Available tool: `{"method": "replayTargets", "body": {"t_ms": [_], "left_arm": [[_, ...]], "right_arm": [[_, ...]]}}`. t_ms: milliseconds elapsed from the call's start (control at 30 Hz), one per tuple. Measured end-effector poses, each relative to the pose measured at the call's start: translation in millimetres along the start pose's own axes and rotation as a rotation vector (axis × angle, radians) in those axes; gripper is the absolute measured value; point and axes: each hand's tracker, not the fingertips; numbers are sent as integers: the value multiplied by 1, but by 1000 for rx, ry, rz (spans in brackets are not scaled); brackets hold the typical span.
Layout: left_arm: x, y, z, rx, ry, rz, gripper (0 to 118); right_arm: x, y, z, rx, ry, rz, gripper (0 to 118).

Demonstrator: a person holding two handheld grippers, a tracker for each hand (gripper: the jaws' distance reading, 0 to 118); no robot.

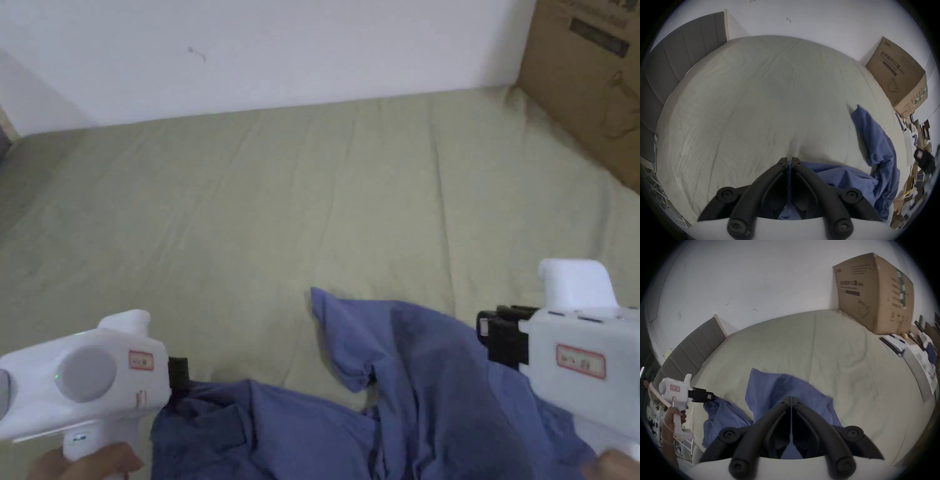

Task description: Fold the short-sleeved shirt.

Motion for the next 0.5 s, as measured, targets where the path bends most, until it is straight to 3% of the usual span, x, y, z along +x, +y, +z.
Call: {"method": "replayTargets", "body": {"t_ms": [33,67,167,300,433,467,500], "left_arm": [[0,-2,8,16,-3,7,1],[1,-4,13,22,-7,4,1],[4,-9,31,52,-21,-18,1],[5,-11,46,72,-26,-38,1],[1,-11,51,81,-41,-12,1],[1,-11,50,81,-35,-13,1],[-1,-12,50,80,-32,-13,1]], "right_arm": [[2,11,-9,-22,37,24,66],[1,19,-20,-46,32,58,66],[-4,37,-62,-126,29,215,107],[-2,53,-129,-317,-6,258,104],[-5,41,-187,-452,-146,424,91],[-8,36,-198,-504,-155,431,86],[-12,32,-204,-512,-104,427,85]]}}
